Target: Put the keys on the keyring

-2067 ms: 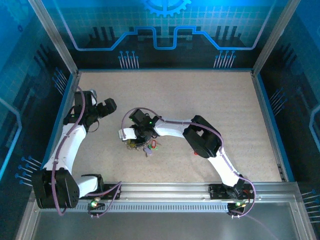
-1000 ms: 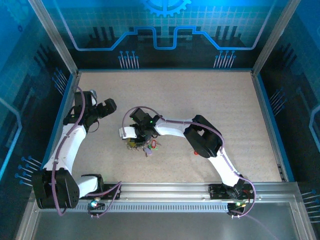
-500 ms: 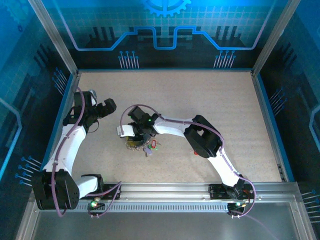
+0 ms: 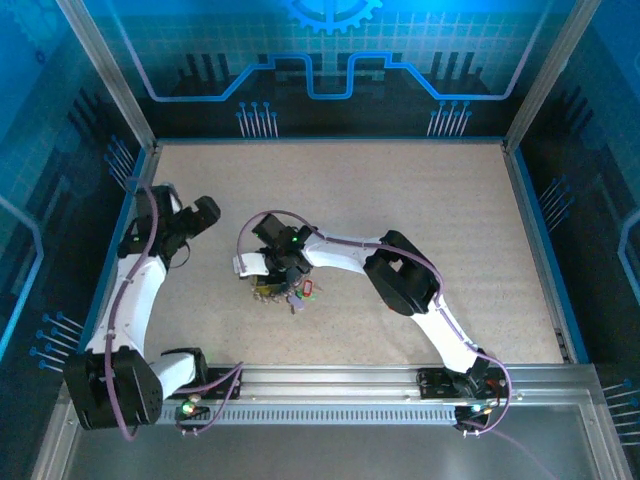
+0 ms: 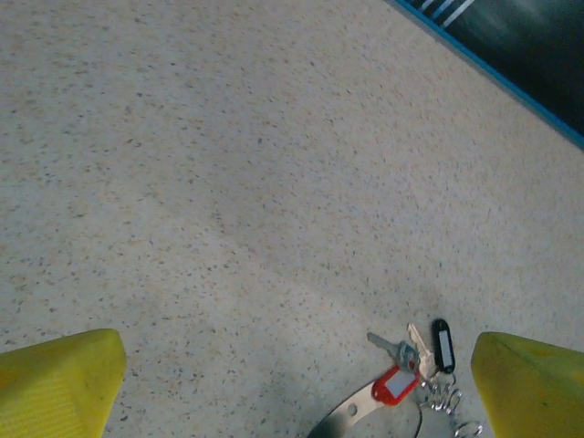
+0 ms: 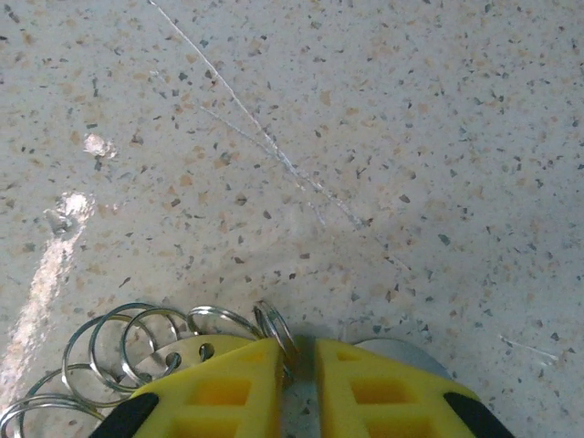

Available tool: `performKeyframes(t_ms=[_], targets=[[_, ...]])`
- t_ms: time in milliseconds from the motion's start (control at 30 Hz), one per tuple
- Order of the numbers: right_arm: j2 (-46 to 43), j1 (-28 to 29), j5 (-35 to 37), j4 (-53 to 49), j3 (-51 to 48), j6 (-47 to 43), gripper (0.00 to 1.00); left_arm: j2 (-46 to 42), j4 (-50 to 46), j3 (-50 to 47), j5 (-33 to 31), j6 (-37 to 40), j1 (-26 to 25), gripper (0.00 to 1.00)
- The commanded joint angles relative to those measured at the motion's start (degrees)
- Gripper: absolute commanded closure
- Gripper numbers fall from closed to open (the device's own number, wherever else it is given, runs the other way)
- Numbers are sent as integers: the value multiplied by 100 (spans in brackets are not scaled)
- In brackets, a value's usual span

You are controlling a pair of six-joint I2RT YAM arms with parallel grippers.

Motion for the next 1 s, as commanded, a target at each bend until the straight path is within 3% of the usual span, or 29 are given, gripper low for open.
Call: performKeyframes(t_ms=[0, 400, 867, 967], targets=[[137, -58, -209, -353, 173, -48, 80, -364, -25, -268, 384, -433, 208, 1], [390, -68, -355, -971, 531, -258, 82, -806, -403, -671, 771, -521, 226, 1], [-19, -107, -419, -324, 75, -200, 100, -1035, -486, -789, 1124, -430, 226, 1], [-299, -131, -416, 109, -291, -154, 100, -1071, -319, -770, 1524, -161, 226, 1]])
